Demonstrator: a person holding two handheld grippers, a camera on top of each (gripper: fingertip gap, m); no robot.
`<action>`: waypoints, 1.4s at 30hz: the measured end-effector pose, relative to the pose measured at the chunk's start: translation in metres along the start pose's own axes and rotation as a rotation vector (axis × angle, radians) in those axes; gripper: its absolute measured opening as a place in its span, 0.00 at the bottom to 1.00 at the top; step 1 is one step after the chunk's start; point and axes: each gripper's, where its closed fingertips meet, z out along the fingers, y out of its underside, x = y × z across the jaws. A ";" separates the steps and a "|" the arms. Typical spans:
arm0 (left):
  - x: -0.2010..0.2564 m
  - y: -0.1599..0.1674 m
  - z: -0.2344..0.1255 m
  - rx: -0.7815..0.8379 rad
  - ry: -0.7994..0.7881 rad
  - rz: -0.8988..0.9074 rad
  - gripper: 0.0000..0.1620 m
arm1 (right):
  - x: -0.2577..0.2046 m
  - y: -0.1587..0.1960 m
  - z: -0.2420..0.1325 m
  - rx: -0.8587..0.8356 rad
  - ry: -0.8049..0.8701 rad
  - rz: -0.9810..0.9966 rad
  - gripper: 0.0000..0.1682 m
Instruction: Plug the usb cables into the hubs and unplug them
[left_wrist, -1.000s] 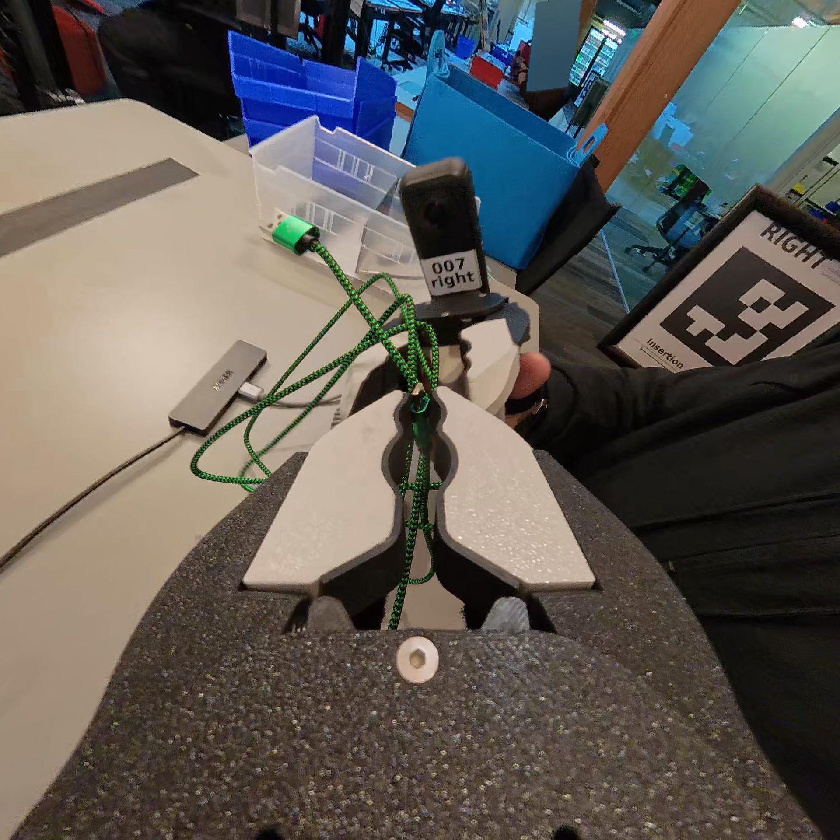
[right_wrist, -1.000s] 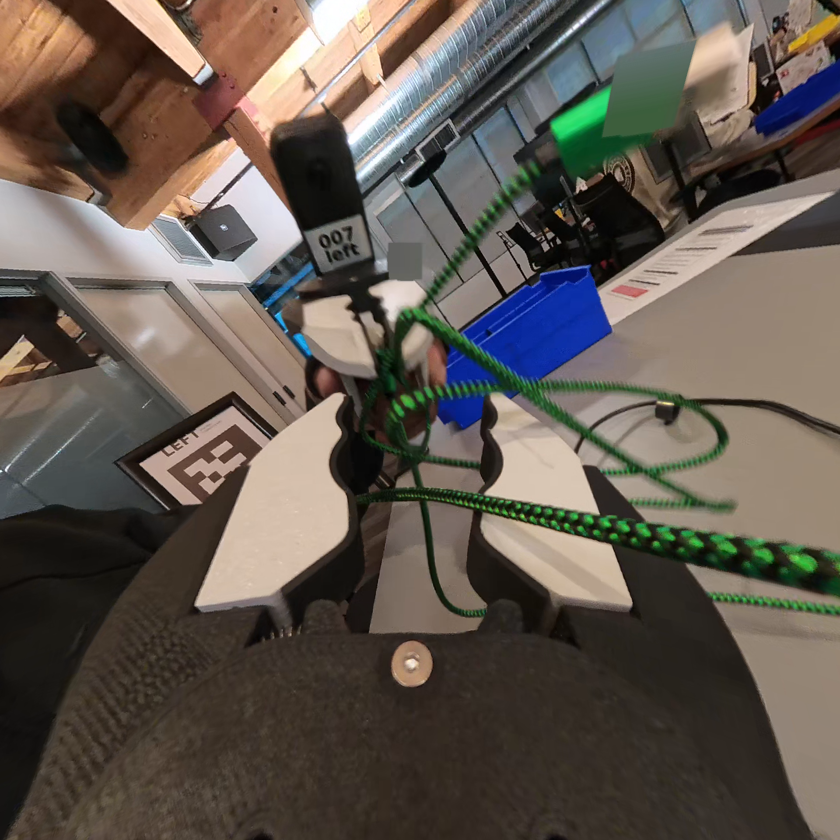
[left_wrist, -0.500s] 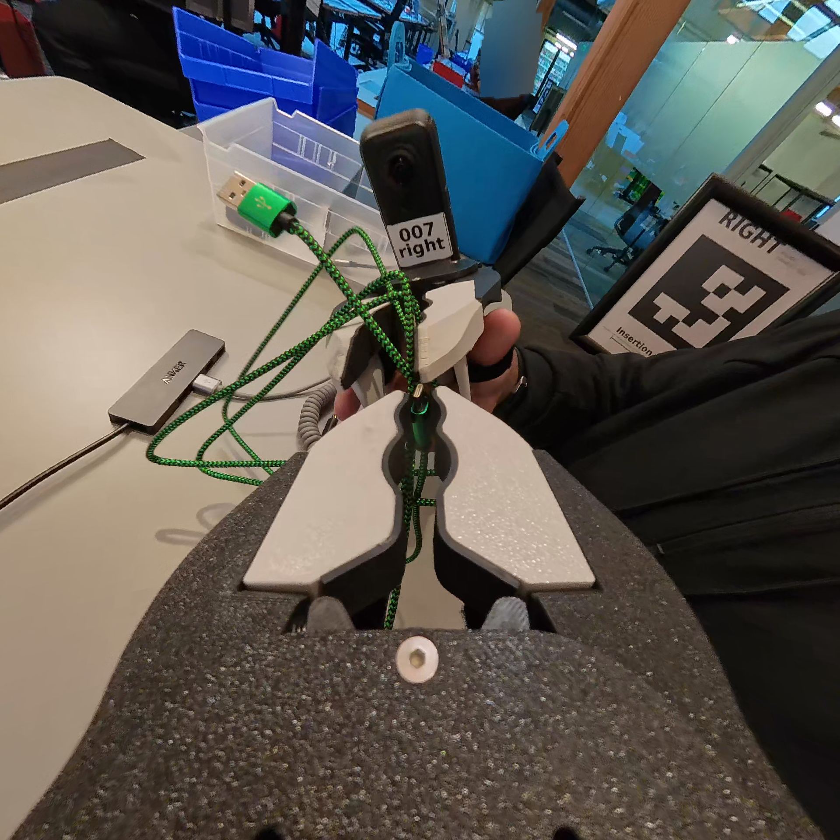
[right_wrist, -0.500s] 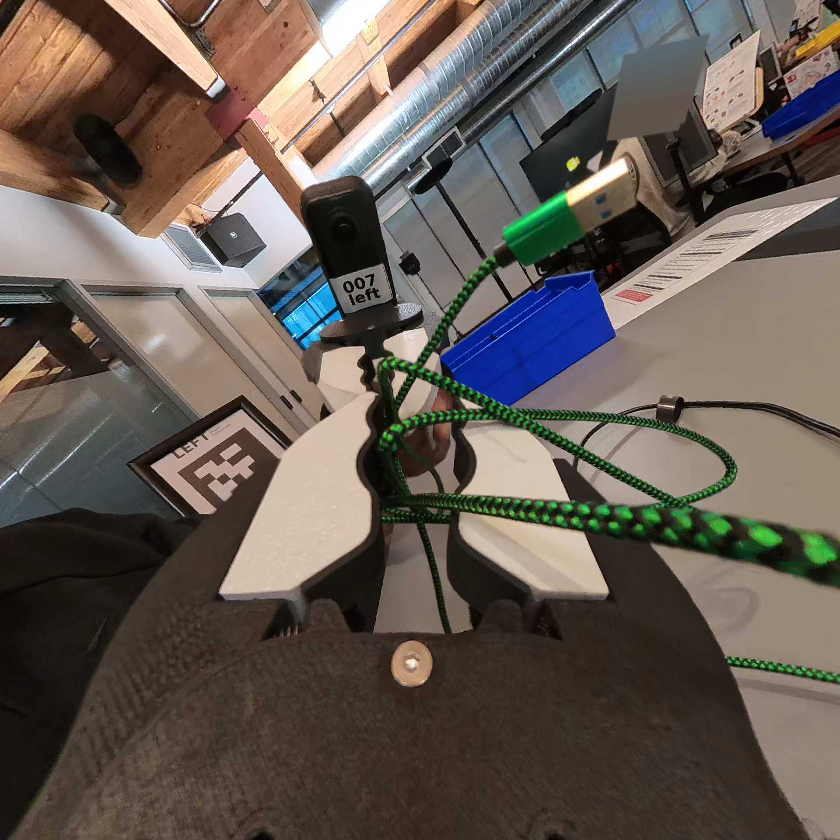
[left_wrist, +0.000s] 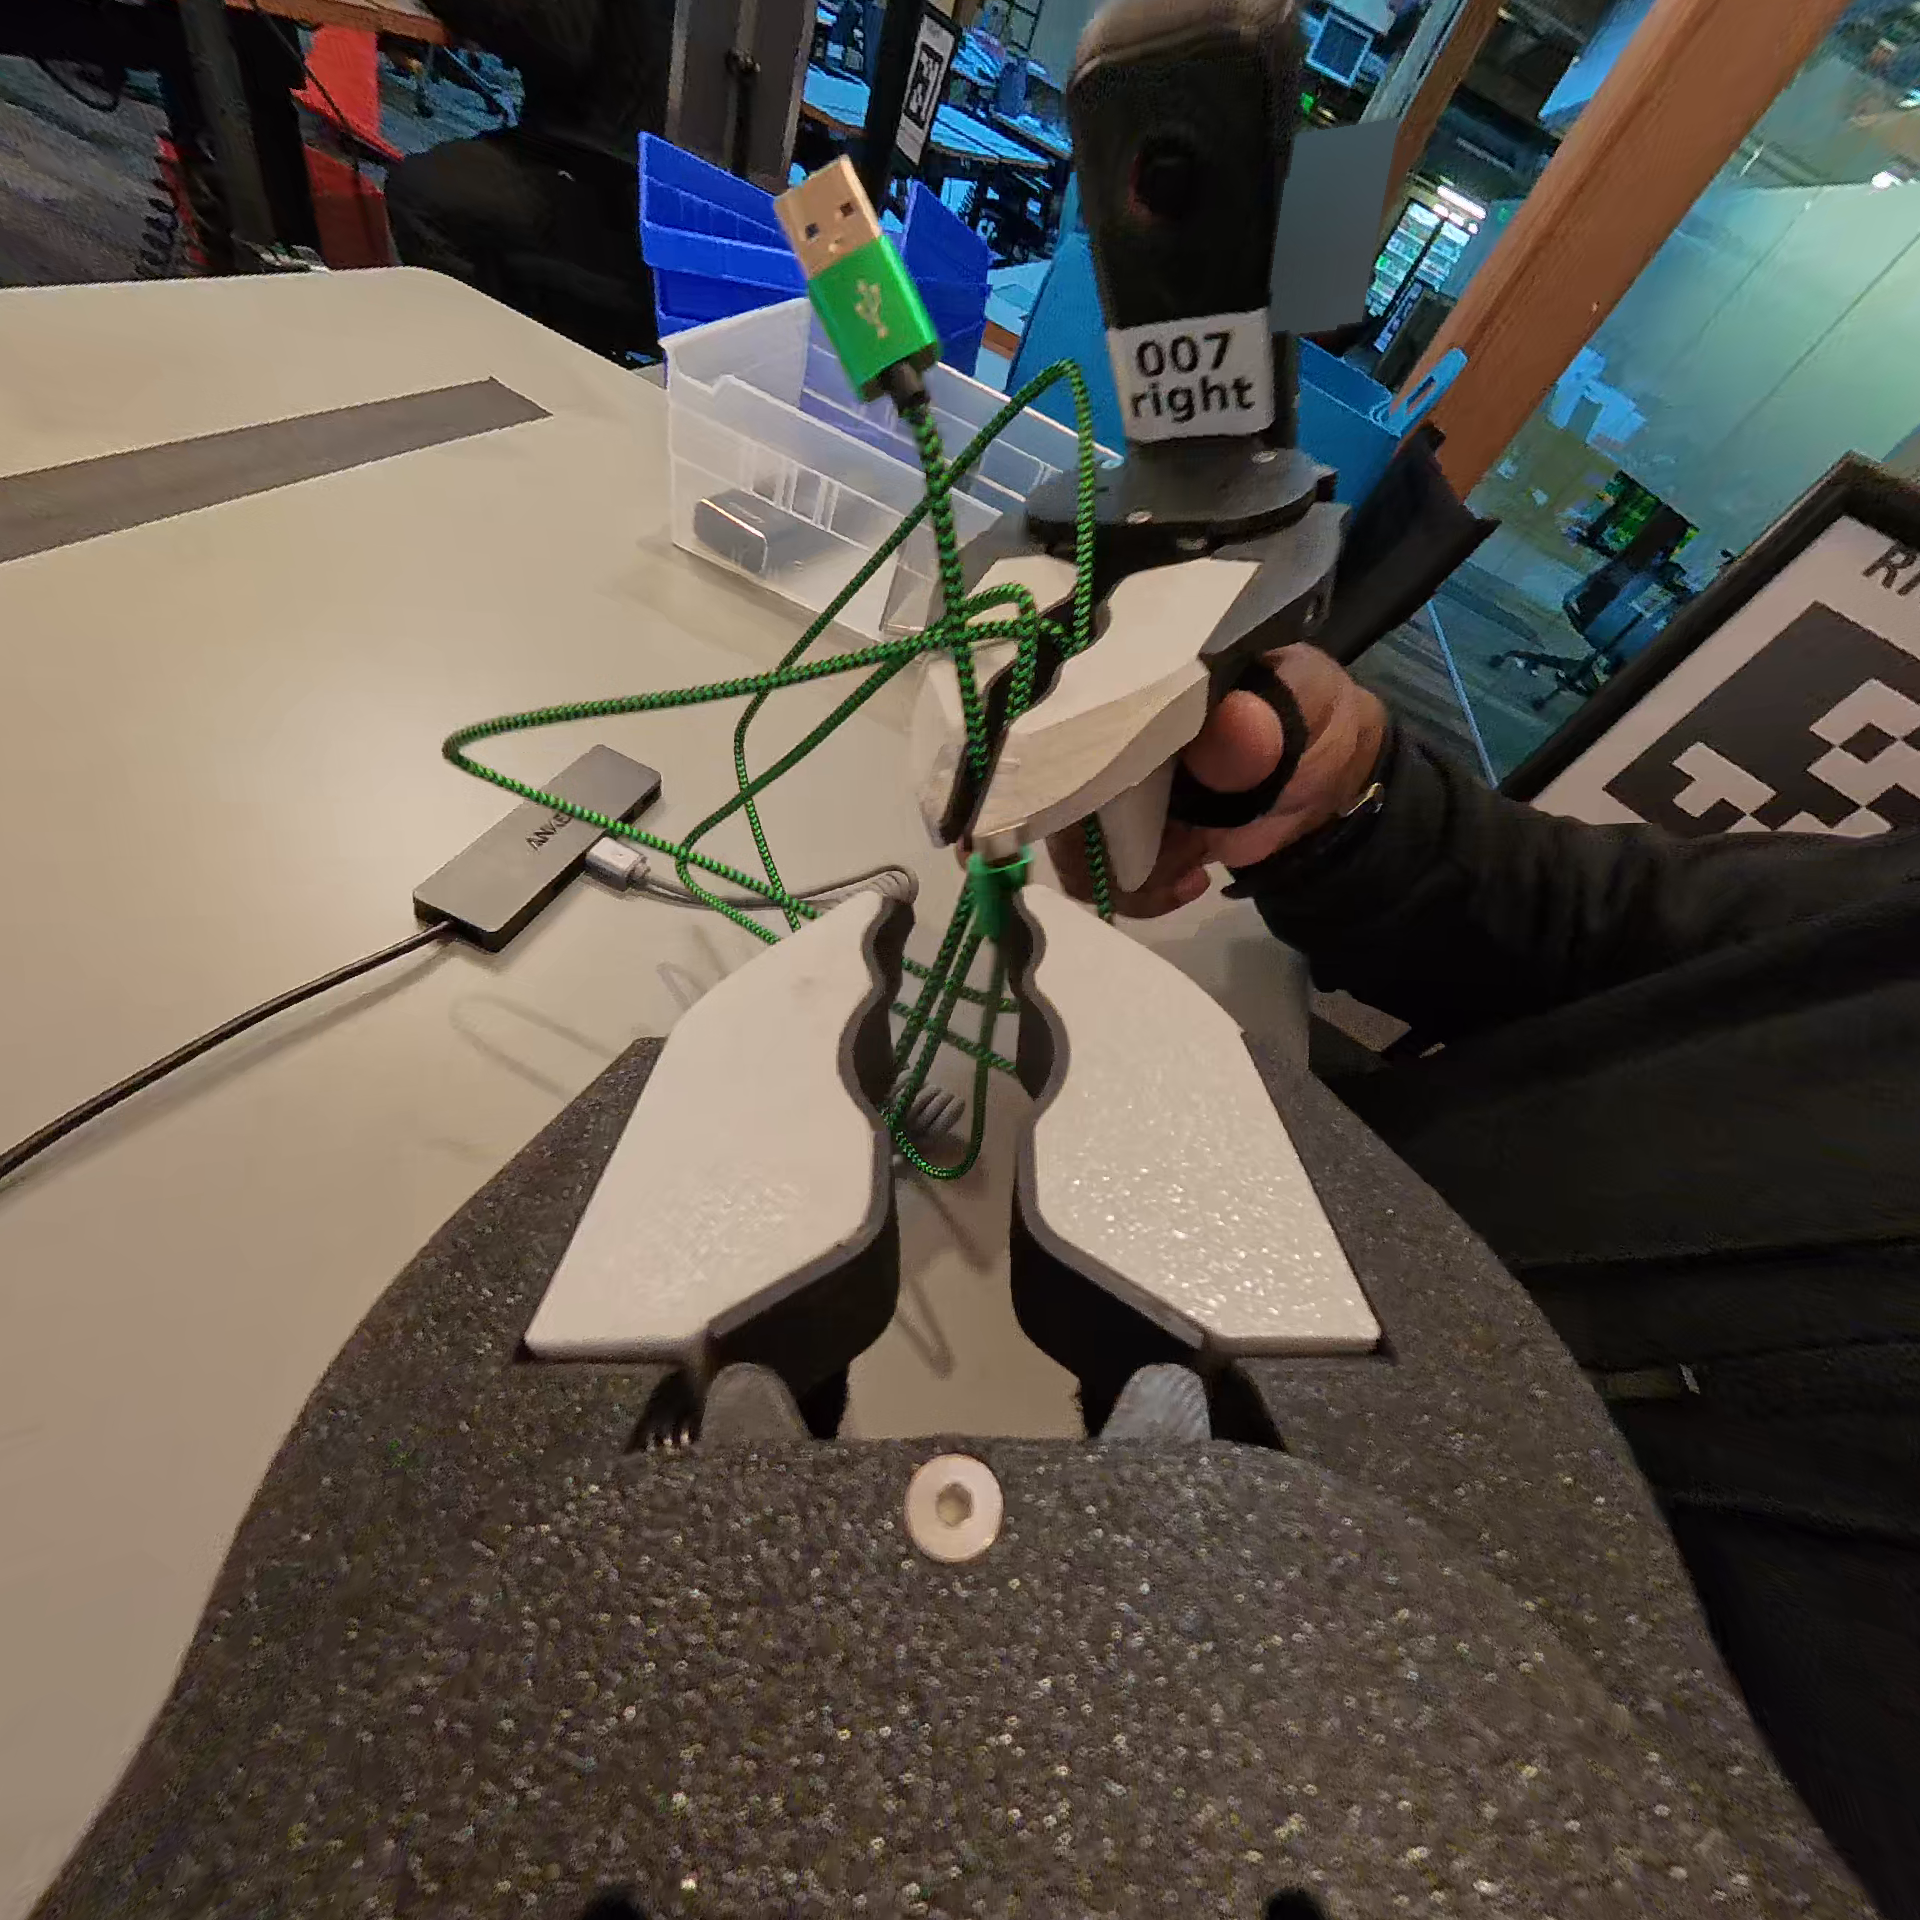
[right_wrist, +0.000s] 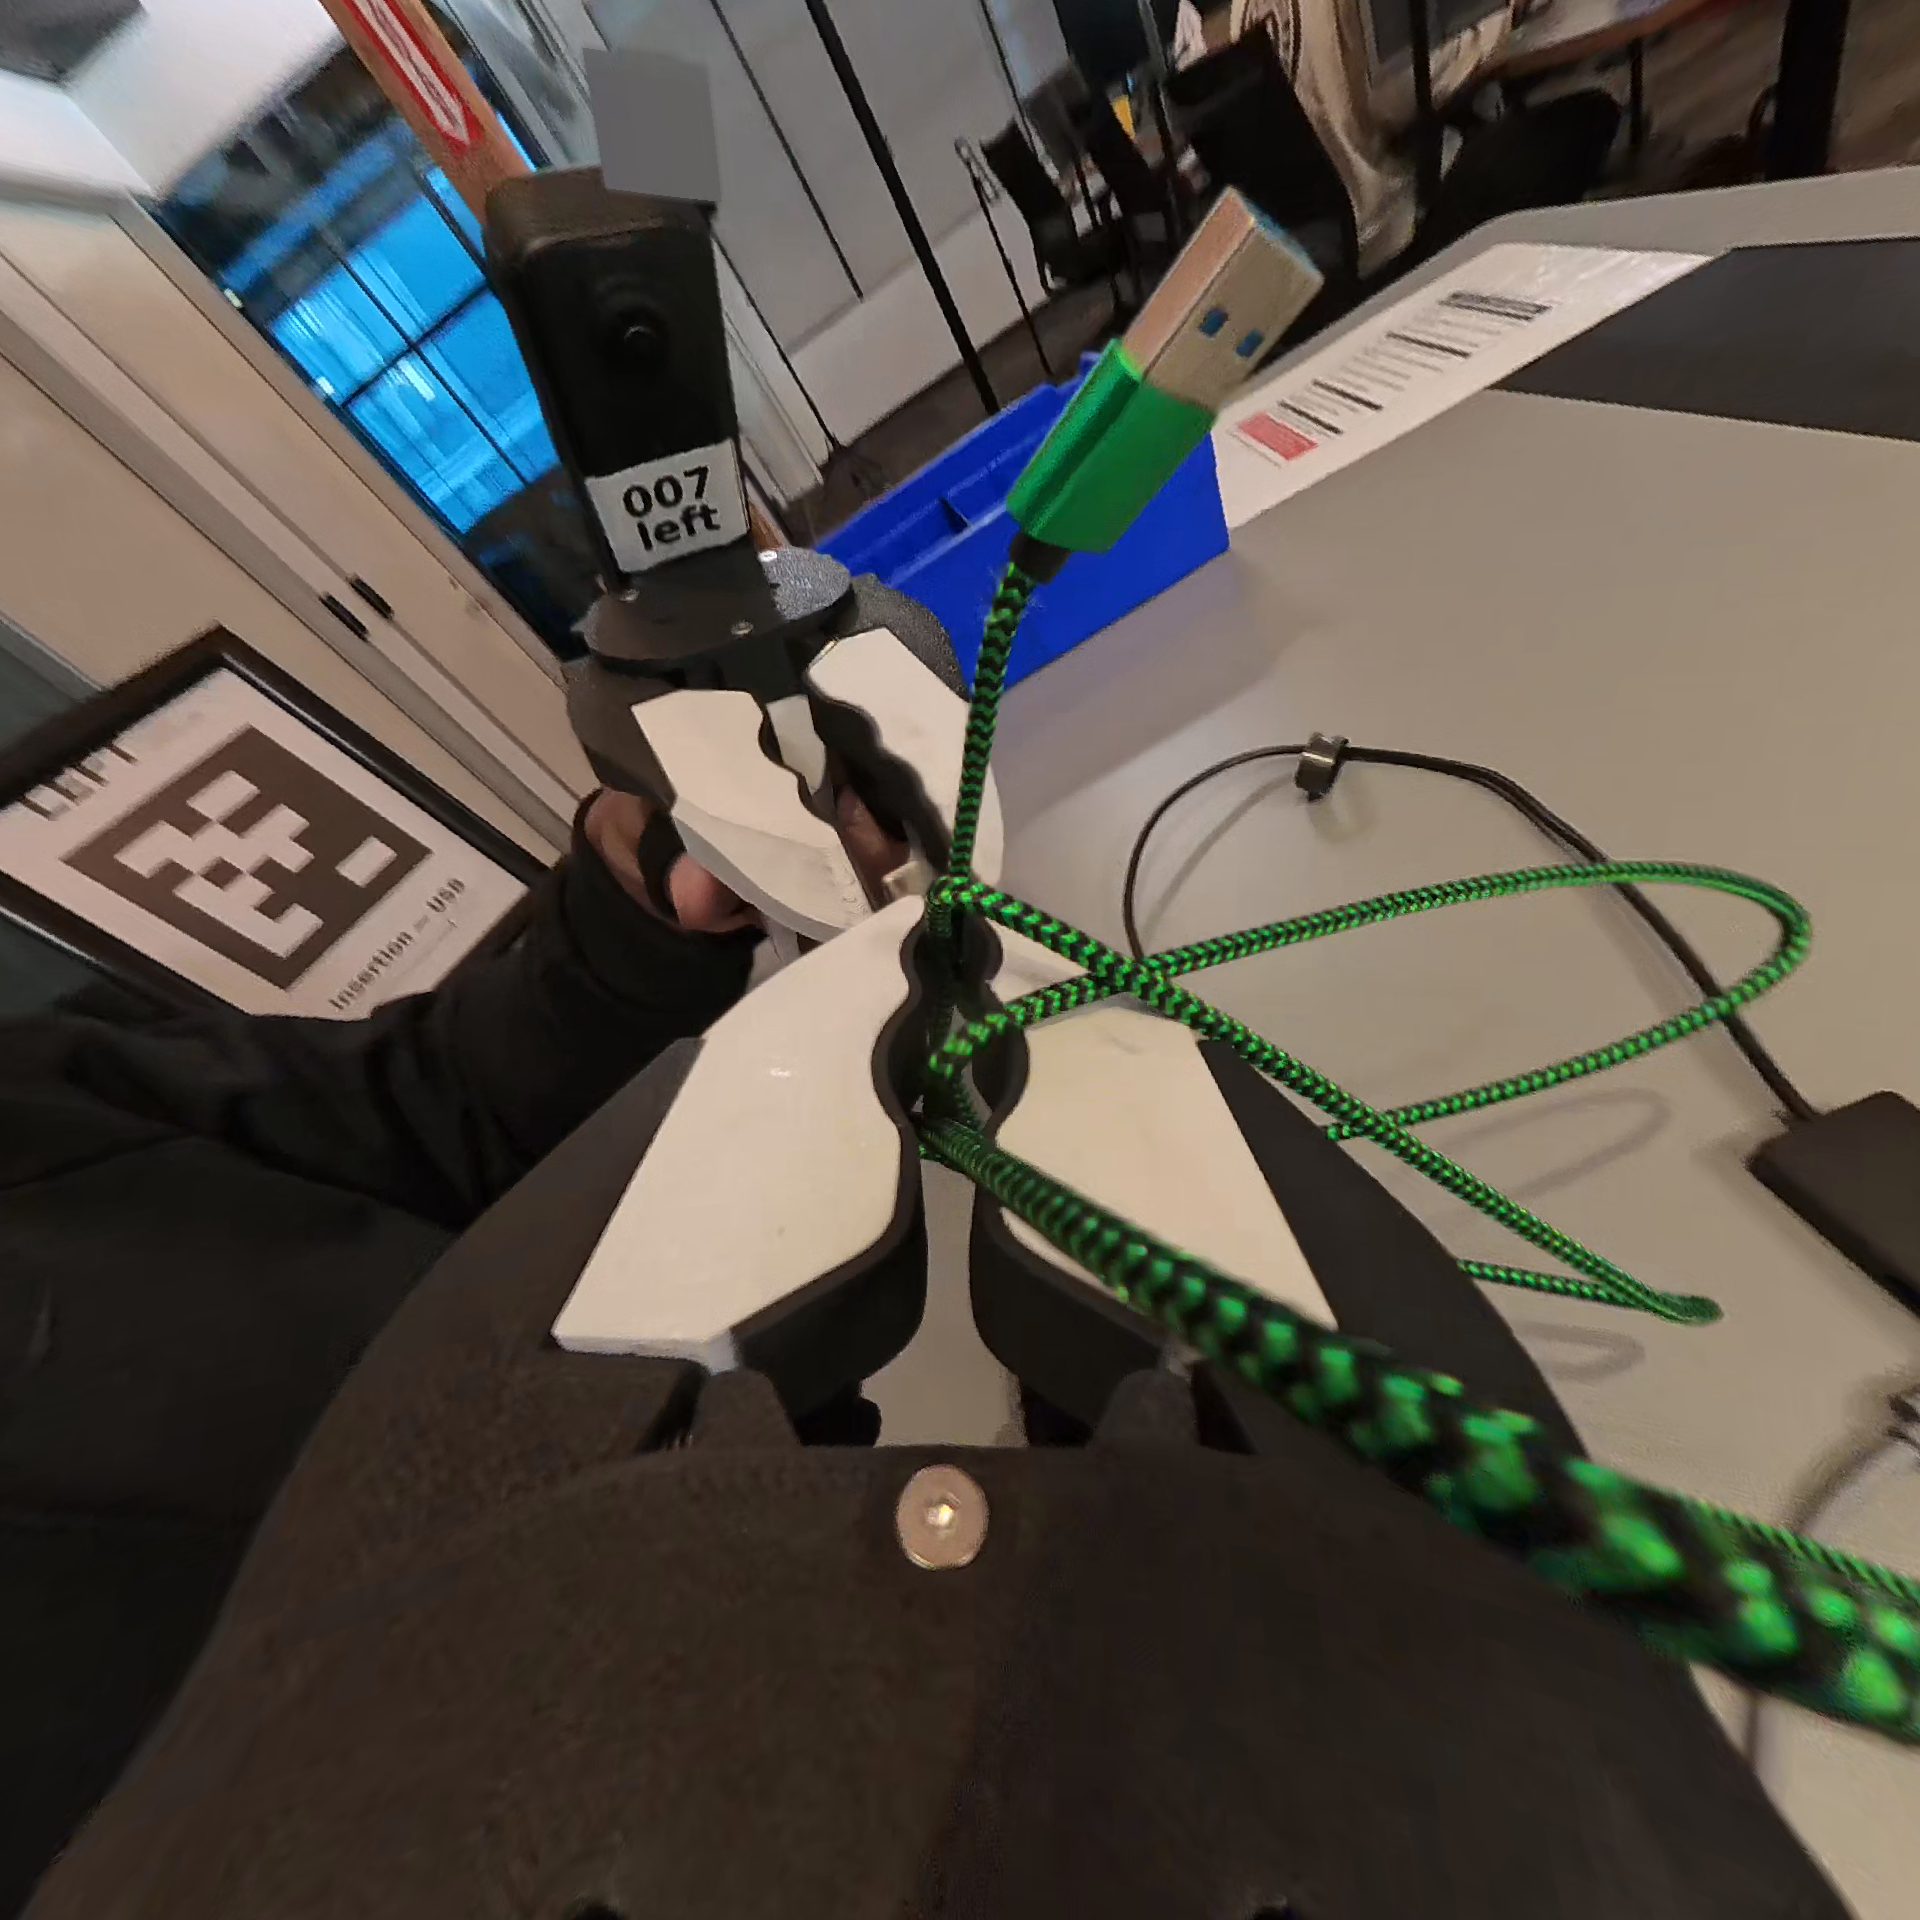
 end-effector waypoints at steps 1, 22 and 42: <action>-0.003 0.000 0.000 0.010 -0.008 -0.008 0.13 | 0.000 -0.001 -0.002 -0.028 0.014 -0.018 0.01; -0.022 0.067 -0.016 0.031 -0.008 -0.103 0.18 | 0.045 -0.130 -0.267 -0.203 0.731 -0.255 0.01; -0.021 0.093 0.001 -0.087 -0.031 -0.081 0.17 | 0.120 0.103 -0.344 -0.834 0.457 0.079 0.02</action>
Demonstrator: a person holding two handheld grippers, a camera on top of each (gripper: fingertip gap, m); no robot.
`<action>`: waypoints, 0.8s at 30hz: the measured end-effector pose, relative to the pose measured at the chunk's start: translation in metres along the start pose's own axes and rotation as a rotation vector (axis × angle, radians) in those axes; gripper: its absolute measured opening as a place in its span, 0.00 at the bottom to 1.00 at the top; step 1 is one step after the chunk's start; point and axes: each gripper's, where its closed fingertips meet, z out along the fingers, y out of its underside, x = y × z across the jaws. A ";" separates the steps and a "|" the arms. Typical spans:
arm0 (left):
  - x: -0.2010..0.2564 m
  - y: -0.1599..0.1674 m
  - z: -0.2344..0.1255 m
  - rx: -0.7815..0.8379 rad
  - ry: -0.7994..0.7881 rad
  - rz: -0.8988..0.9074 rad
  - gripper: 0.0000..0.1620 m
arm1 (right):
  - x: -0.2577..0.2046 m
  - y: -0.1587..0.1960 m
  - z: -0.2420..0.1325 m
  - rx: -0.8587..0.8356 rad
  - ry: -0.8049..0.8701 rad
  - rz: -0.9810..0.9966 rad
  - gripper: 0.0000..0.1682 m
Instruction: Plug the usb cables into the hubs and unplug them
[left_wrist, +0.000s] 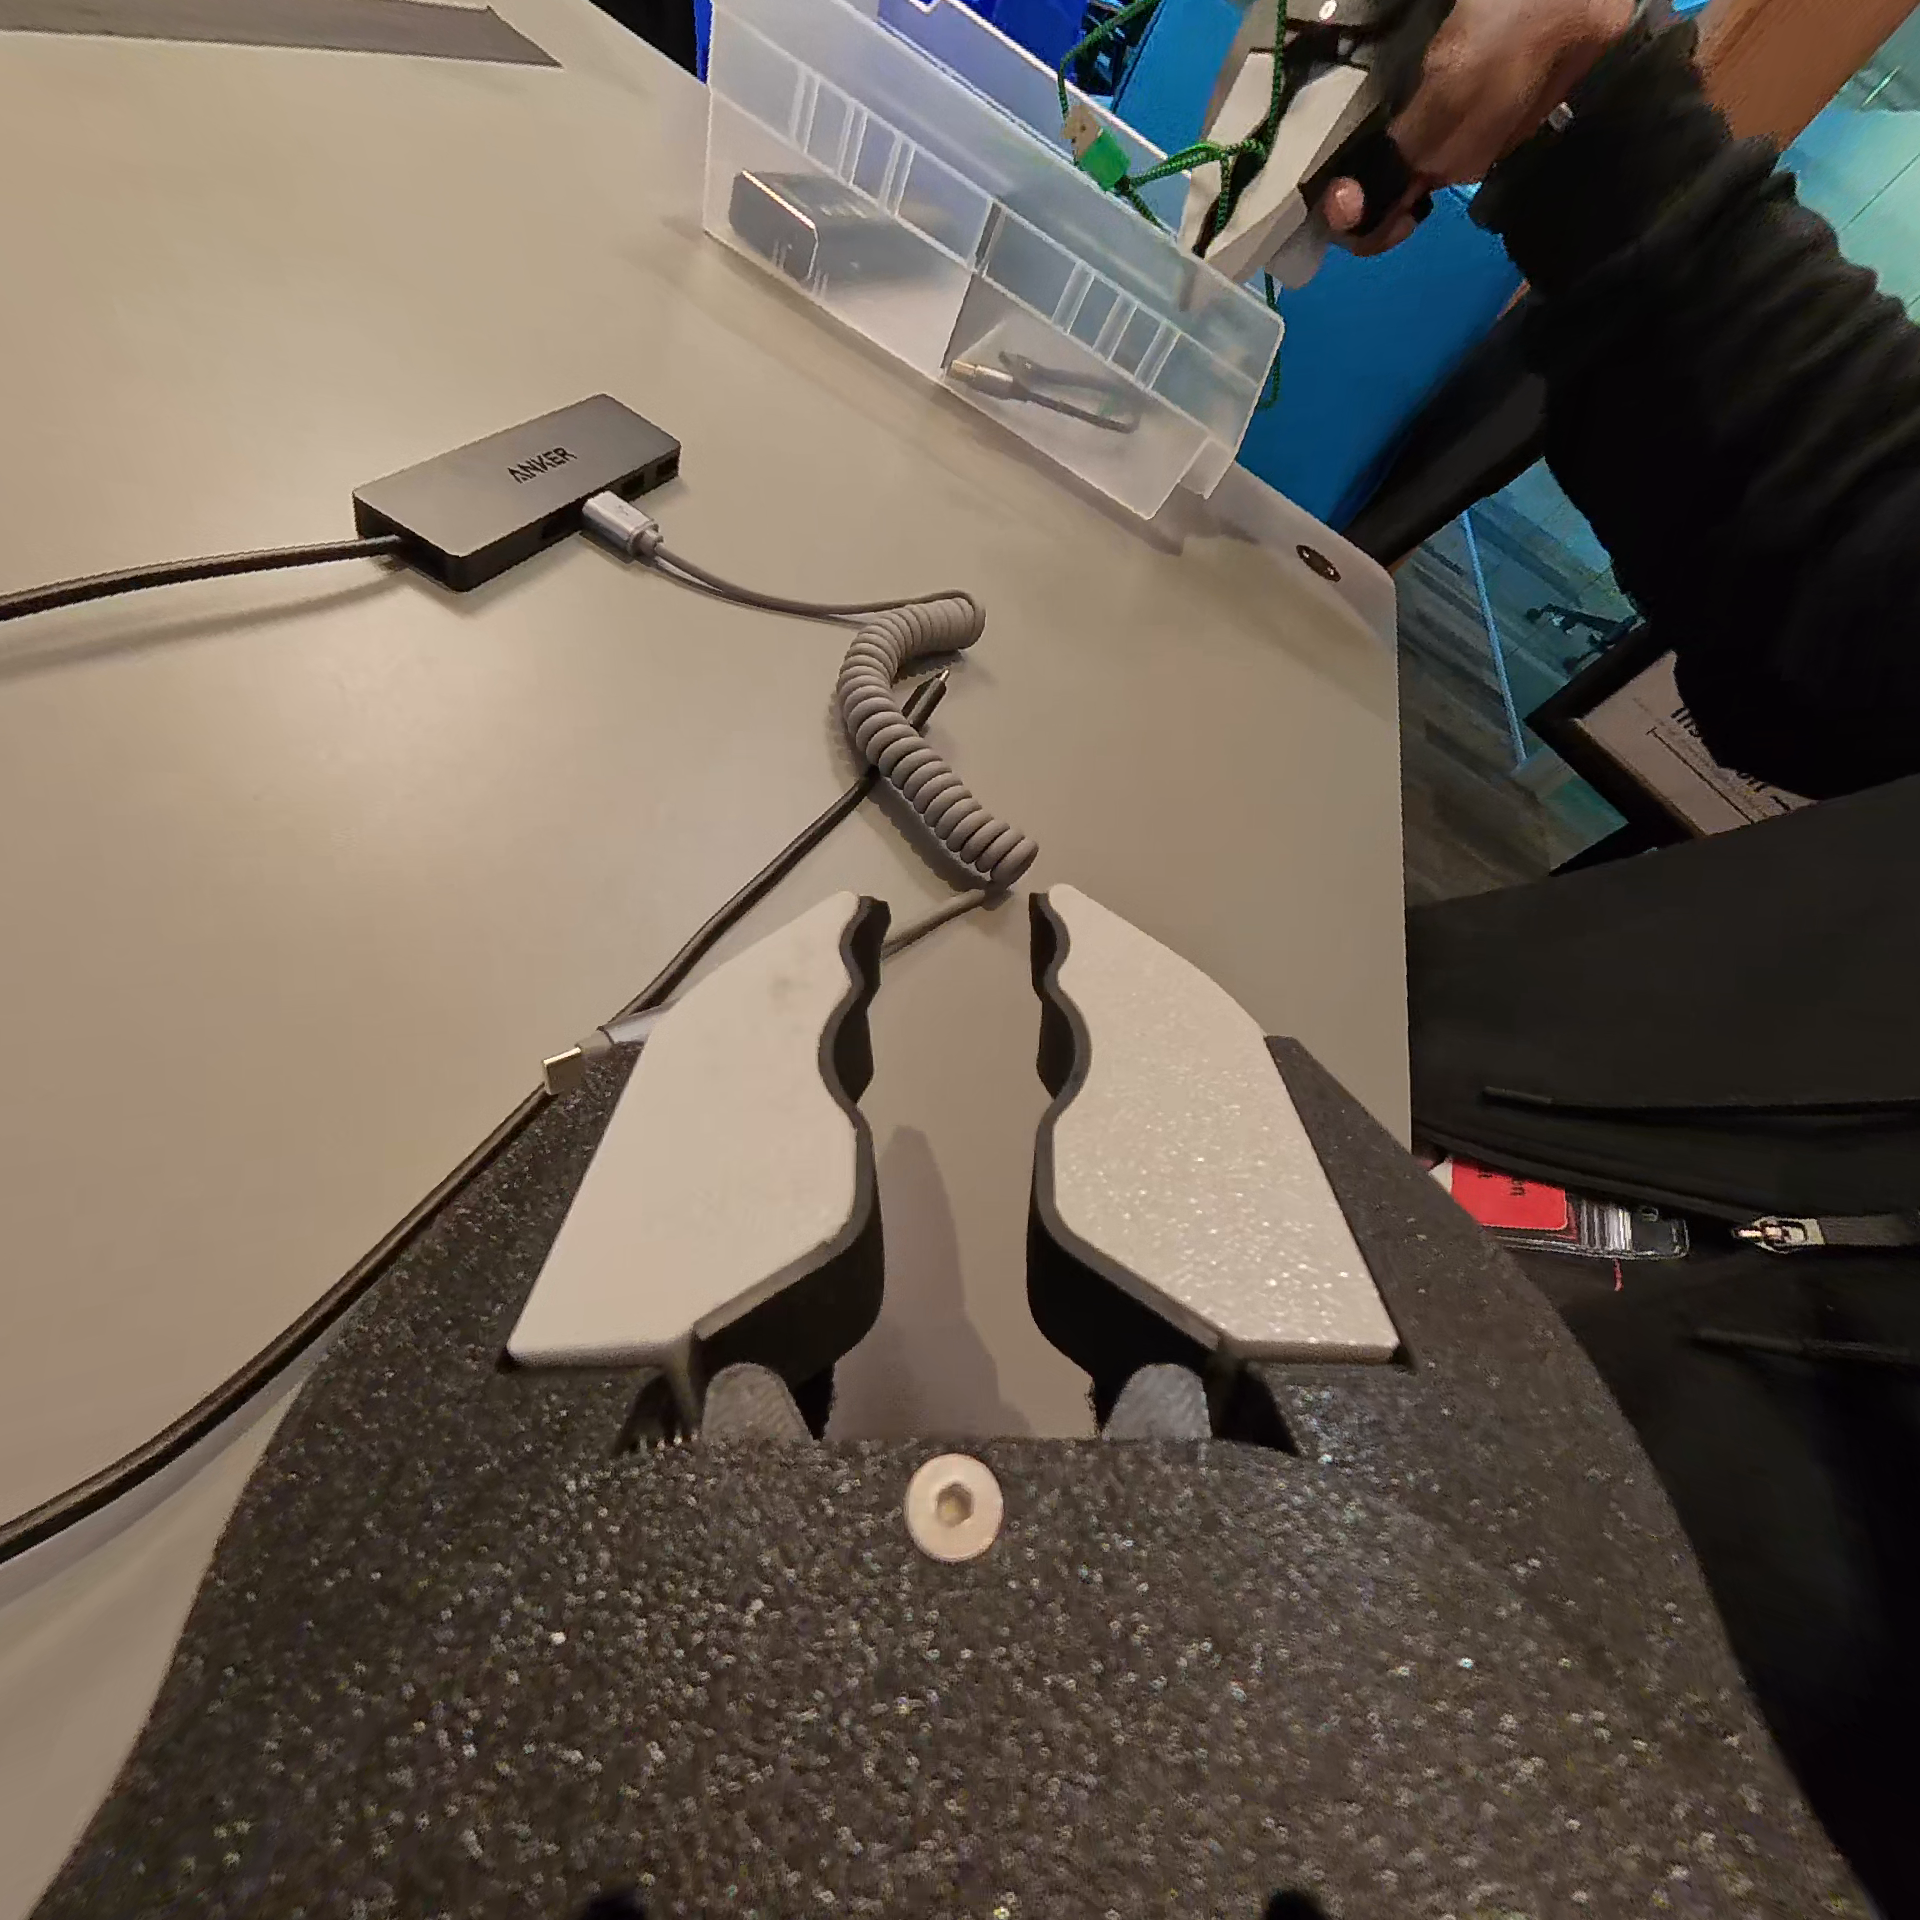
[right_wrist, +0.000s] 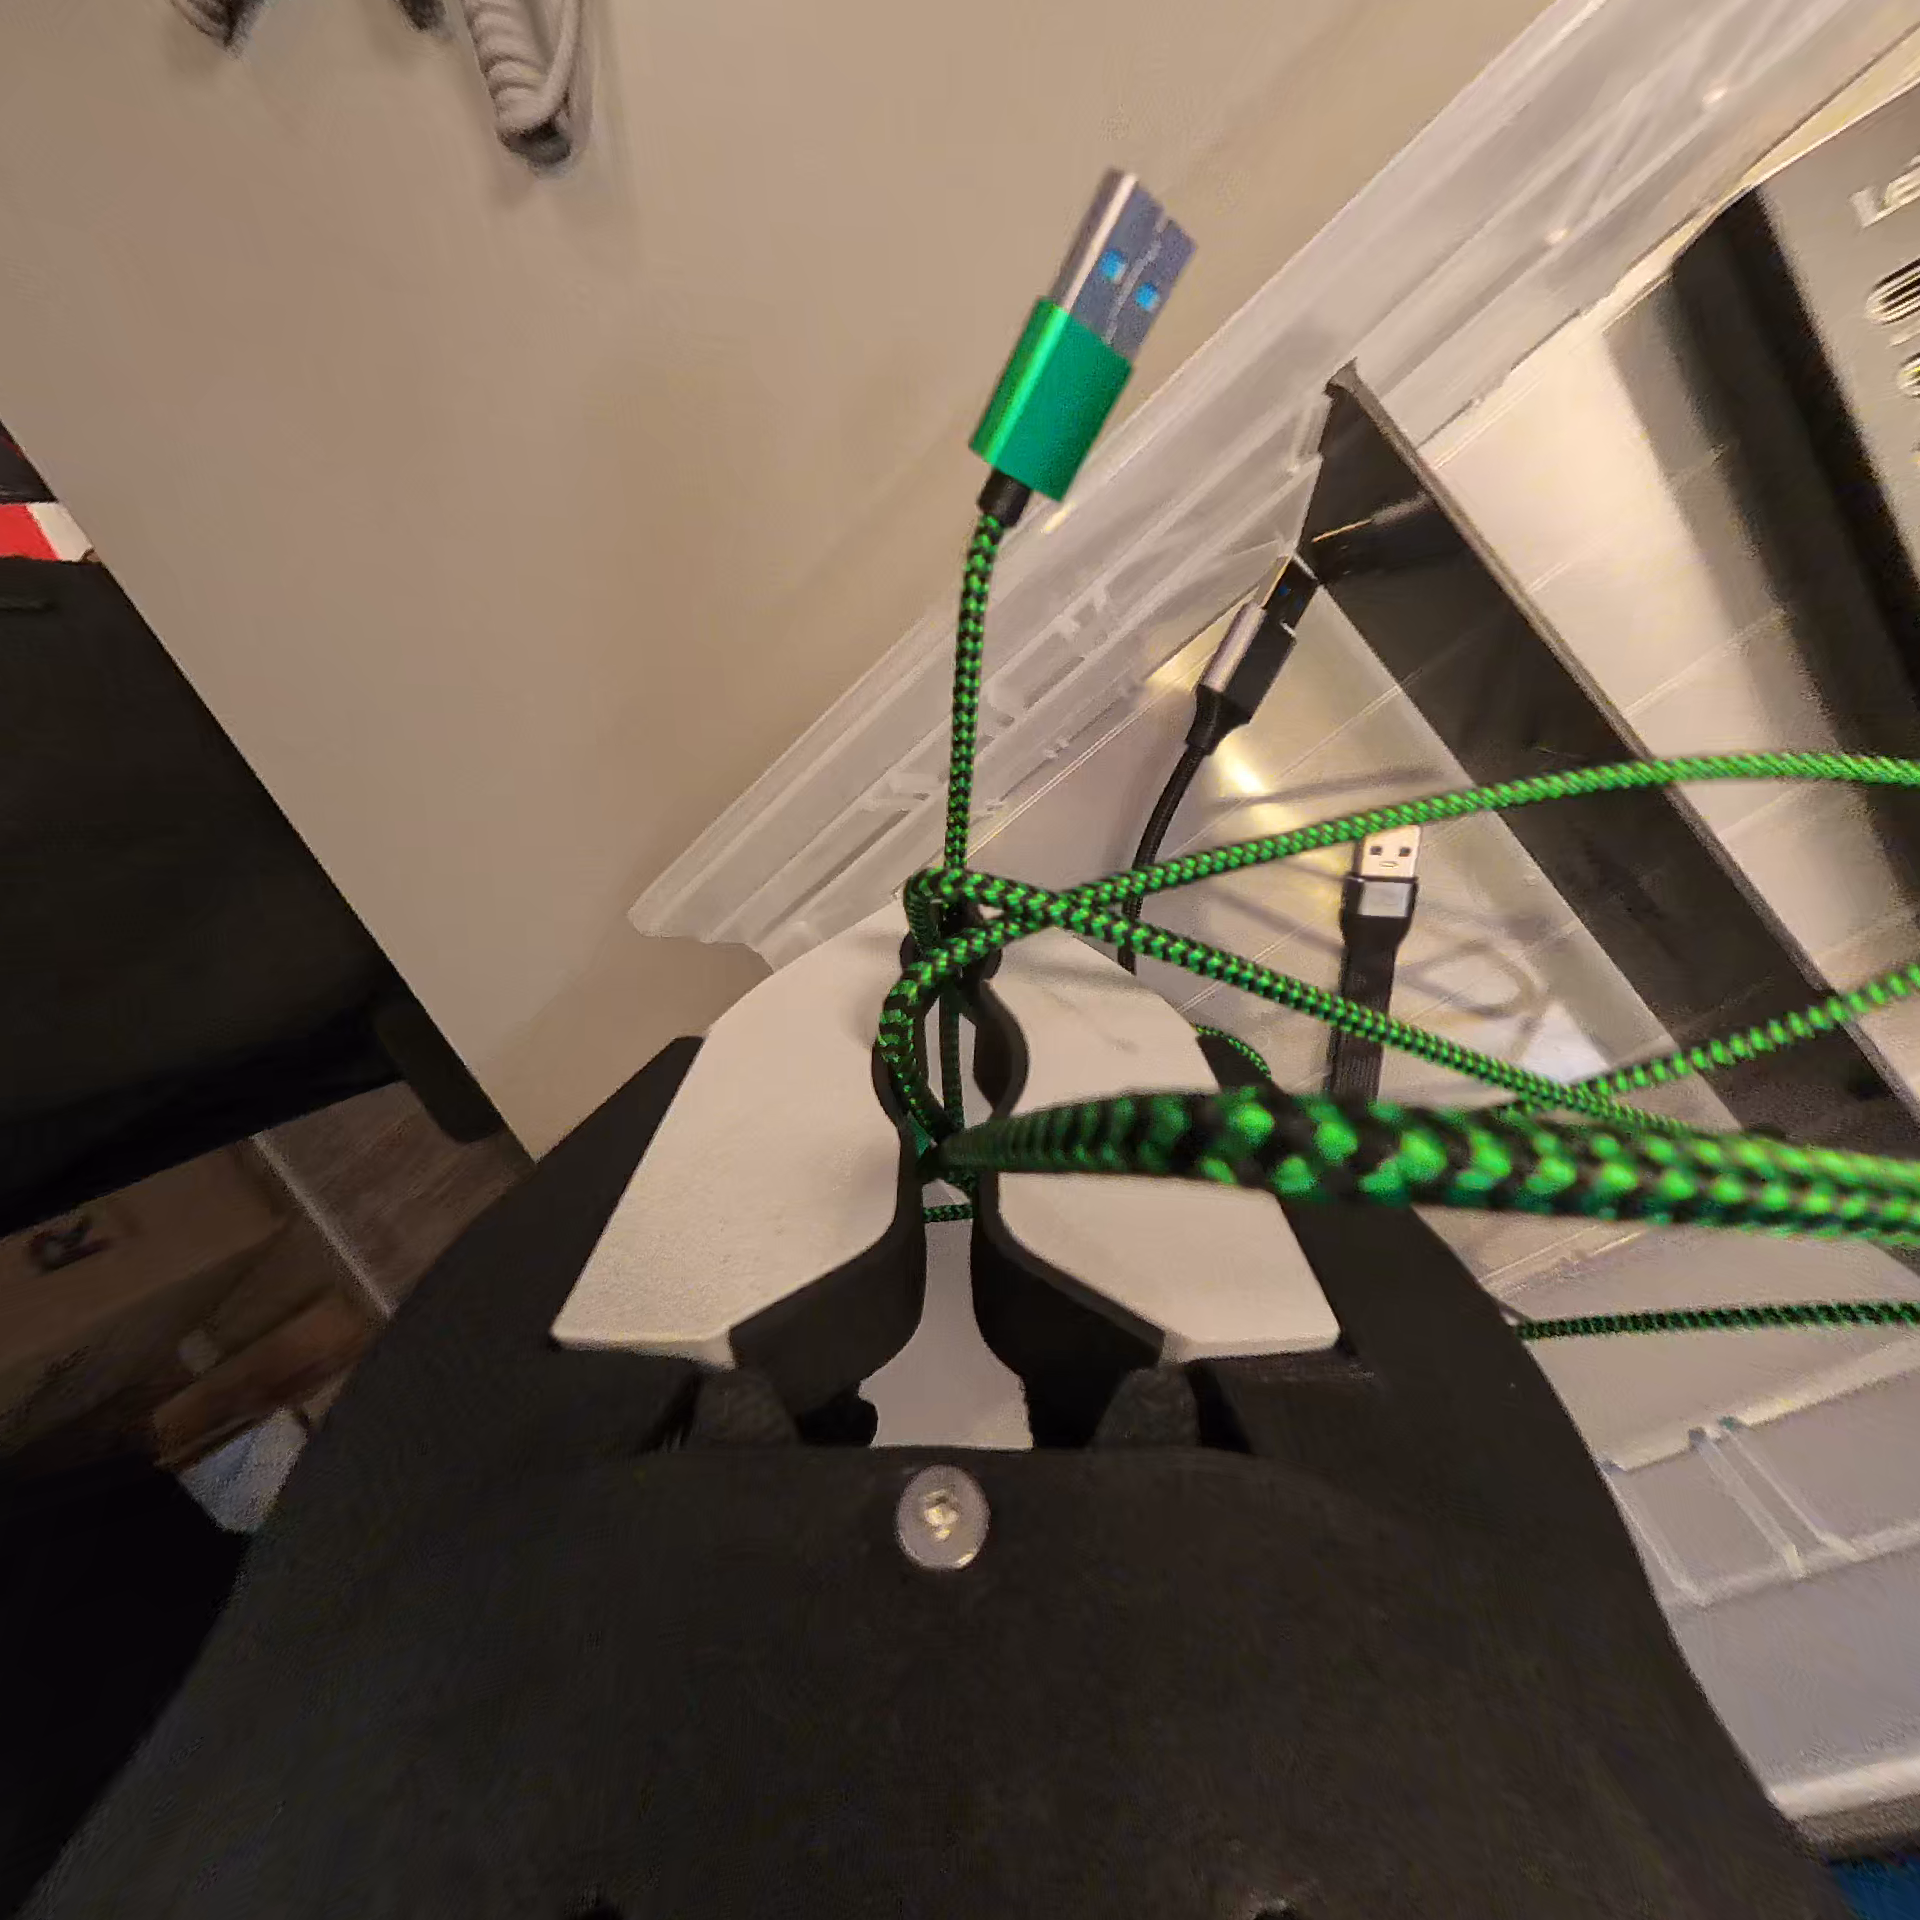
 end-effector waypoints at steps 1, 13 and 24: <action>0.001 0.000 0.000 -0.002 0.002 0.001 0.17 | 0.002 0.000 0.002 -0.017 -0.004 0.007 0.02; 0.000 0.003 -0.001 -0.015 -0.008 0.016 0.17 | 0.033 0.025 0.002 -0.299 0.217 -0.004 0.35; 0.001 0.004 0.001 -0.021 -0.012 0.019 0.17 | 0.023 0.044 -0.015 -0.335 0.320 -0.018 0.07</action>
